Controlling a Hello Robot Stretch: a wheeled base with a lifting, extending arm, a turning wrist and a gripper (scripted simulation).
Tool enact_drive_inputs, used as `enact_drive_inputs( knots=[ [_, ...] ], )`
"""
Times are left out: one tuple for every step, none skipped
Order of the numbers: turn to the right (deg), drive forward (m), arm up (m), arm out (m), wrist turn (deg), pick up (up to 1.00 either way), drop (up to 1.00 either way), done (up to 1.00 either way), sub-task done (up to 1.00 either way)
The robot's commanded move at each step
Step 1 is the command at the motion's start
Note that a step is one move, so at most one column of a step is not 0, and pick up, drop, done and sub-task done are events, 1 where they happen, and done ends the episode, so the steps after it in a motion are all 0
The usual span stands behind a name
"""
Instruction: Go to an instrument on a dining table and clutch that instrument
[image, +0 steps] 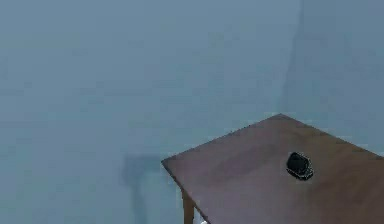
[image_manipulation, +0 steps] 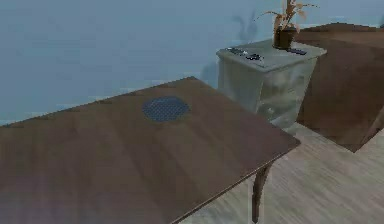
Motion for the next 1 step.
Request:
enact_drive_inputs(
  knots=[
    [-45.0,0.0,0.0,0.0,0.0,0.0,0.0,0.0,0.0]
  ],
)
